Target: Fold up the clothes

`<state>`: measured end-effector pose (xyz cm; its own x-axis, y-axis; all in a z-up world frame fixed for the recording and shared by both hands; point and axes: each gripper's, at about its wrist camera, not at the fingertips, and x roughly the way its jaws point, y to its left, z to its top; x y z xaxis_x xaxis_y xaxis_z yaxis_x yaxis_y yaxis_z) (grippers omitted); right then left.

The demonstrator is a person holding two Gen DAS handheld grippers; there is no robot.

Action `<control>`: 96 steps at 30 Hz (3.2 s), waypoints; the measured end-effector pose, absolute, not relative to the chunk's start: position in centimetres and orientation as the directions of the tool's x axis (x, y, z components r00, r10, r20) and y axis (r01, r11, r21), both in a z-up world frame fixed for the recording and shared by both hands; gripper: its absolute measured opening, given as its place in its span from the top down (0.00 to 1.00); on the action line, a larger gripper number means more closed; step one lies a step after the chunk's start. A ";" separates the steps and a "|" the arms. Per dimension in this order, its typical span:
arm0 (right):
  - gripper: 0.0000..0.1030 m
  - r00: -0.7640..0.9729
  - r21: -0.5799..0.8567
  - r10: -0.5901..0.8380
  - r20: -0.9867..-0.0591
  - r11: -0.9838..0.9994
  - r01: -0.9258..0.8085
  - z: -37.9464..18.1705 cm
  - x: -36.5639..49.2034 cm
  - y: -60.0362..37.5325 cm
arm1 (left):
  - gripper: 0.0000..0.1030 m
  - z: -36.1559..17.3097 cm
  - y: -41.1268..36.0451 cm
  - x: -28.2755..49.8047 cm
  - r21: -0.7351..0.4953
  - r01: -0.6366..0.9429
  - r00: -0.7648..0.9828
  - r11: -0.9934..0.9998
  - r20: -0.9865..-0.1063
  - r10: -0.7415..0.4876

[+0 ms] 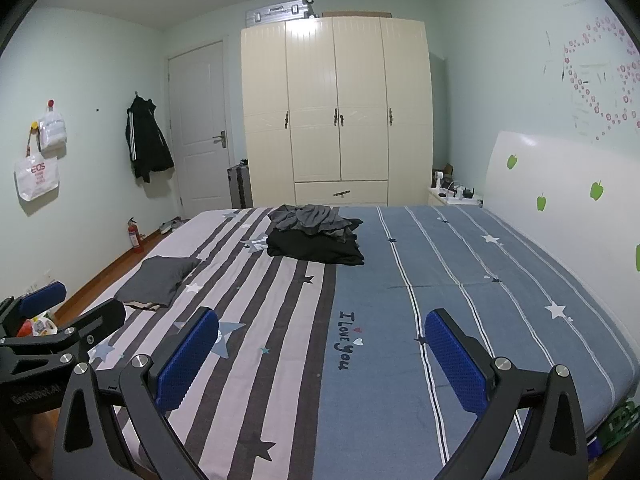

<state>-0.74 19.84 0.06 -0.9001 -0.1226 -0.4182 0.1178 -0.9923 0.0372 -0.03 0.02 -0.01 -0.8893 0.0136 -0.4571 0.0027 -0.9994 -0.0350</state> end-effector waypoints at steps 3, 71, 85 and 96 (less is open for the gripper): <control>0.01 -0.901 0.048 -0.125 -0.415 -0.992 0.115 0.1 -0.8 19.8 | 0.01 0.0 0.1 -0.2 -0.040 0.004 -0.888 -0.999 -0.459 0.015; 0.01 -0.902 0.054 -0.130 -0.412 -0.991 0.118 0.2 -1.0 19.8 | 0.01 0.3 0.6 0.0 -0.024 0.018 -0.893 -1.000 -0.451 -0.005; 0.01 -0.889 0.038 -0.093 -0.449 -0.996 0.085 -5.5 -6.3 20.6 | 0.01 -7.4 -1.5 -6.9 -0.055 -0.016 -0.881 -0.998 -0.471 0.040; 0.01 -0.834 0.067 -0.056 -0.549 -0.997 0.022 -20.0 -21.5 19.8 | 0.01 -19.9 -5.7 -20.9 -0.114 0.012 -0.832 -0.993 -0.553 0.053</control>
